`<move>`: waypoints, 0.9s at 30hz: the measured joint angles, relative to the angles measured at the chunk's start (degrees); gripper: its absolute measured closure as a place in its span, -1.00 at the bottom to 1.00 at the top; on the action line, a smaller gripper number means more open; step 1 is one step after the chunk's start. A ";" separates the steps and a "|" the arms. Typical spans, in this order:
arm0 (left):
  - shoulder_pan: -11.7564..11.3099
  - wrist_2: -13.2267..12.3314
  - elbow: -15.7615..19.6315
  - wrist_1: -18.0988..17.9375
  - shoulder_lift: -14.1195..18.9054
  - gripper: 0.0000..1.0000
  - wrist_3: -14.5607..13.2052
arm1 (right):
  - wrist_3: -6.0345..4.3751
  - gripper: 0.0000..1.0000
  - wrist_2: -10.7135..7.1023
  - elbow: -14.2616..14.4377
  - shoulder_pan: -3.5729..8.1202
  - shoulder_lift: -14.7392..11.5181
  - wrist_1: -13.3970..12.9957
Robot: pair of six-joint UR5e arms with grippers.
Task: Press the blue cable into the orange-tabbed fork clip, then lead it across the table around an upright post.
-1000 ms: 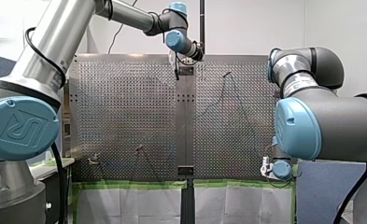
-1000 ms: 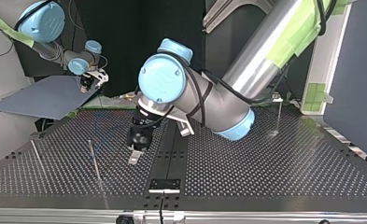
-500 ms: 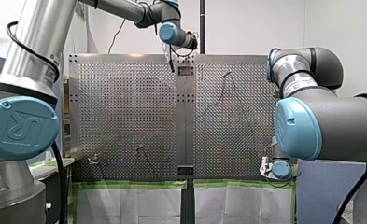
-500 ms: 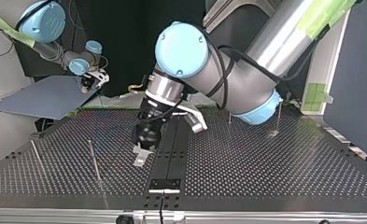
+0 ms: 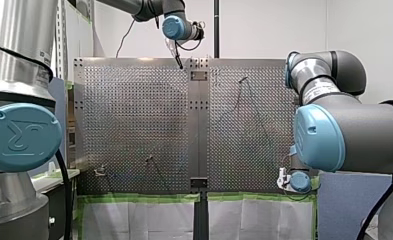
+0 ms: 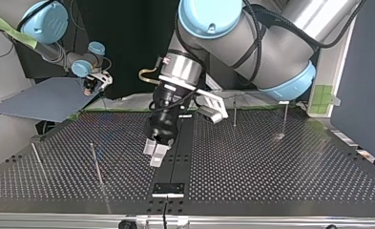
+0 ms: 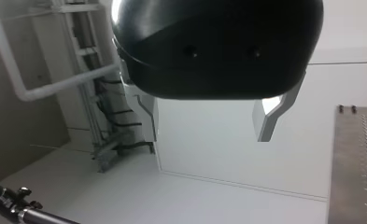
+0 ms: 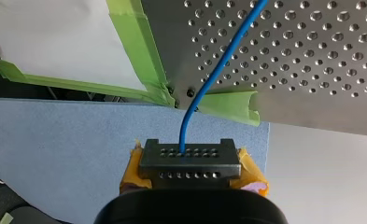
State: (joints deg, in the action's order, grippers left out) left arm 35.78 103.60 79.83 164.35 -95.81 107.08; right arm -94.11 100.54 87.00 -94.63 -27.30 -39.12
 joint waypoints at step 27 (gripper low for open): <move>0.11 6.00 15.15 -15.18 -1.67 -1.00 2.47 | 0.04 1.00 0.00 -0.16 -0.22 0.00 -0.05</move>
State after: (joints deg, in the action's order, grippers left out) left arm 35.89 109.60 94.99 149.17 -97.48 109.56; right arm -94.07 100.54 86.85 -94.85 -27.30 -39.16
